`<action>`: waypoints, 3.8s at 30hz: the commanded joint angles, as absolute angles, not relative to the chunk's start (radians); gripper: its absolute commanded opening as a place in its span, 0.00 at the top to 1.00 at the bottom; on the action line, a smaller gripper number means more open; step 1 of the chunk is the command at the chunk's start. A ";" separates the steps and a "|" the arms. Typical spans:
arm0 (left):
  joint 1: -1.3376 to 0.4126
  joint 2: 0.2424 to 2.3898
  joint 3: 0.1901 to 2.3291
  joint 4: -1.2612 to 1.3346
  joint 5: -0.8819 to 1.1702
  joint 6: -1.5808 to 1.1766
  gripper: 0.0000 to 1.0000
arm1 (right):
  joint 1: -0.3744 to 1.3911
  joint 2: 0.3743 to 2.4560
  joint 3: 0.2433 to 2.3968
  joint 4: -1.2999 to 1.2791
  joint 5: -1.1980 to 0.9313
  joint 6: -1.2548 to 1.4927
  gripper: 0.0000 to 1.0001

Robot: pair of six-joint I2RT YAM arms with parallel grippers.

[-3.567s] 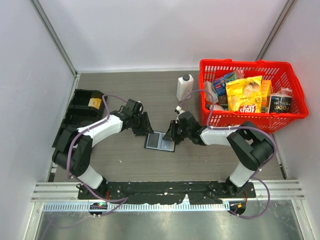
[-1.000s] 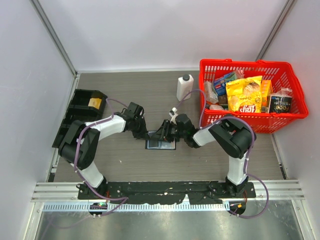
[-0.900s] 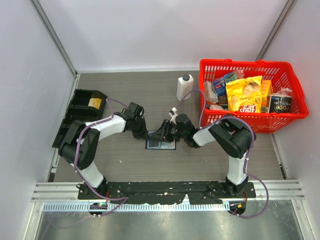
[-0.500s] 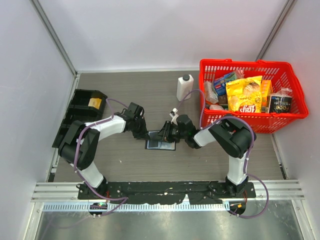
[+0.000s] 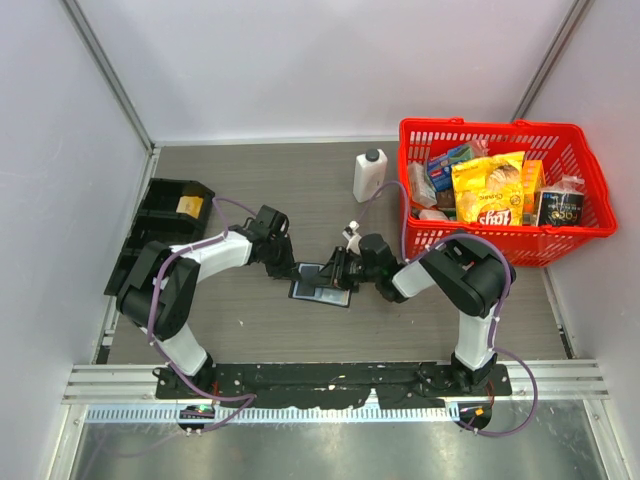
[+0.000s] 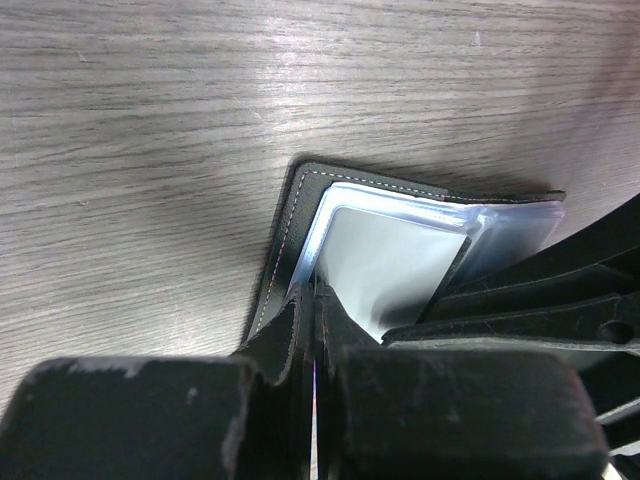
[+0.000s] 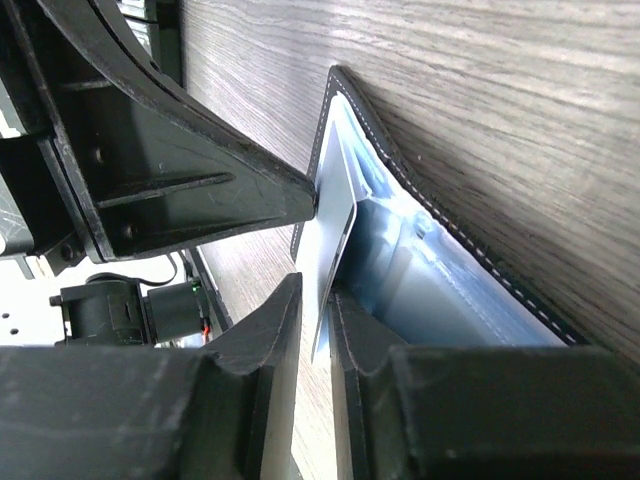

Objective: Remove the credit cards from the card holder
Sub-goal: Remove the credit card from the card holder.

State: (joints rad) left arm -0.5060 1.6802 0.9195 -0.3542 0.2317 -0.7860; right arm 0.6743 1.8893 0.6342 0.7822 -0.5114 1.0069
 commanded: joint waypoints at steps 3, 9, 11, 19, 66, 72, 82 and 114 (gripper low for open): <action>-0.514 1.689 0.891 -0.396 0.199 -0.778 1.00 | 0.663 1.847 0.601 0.893 -0.557 1.035 0.78; -0.514 1.686 0.891 -0.396 0.201 -0.778 1.00 | 0.655 1.844 0.591 0.919 -0.572 1.032 0.81; -0.514 1.687 0.893 -0.397 0.203 -0.778 1.00 | 0.652 1.842 0.586 0.926 -0.574 1.034 0.85; -0.512 1.689 0.893 -0.399 0.204 -0.776 1.00 | 0.637 1.825 0.555 0.936 -0.578 1.031 0.99; -0.503 1.669 0.864 -0.345 0.218 -0.795 0.99 | 0.614 1.836 0.552 0.896 -0.577 1.038 0.84; -0.503 1.675 0.859 -0.341 0.227 -0.796 1.00 | 0.609 1.819 0.535 0.922 -0.577 1.043 0.76; -0.503 1.684 0.862 -0.337 0.245 -0.798 1.00 | 0.603 1.801 0.517 0.948 -0.583 1.034 0.87; -0.502 1.554 0.862 -0.265 0.230 -0.787 0.96 | 0.572 1.450 0.480 0.384 -0.431 0.841 0.99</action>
State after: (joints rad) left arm -0.5060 1.6238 0.8658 -0.2886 0.2581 -0.8131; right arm 0.5861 1.5097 0.4530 0.5041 -0.4957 0.8841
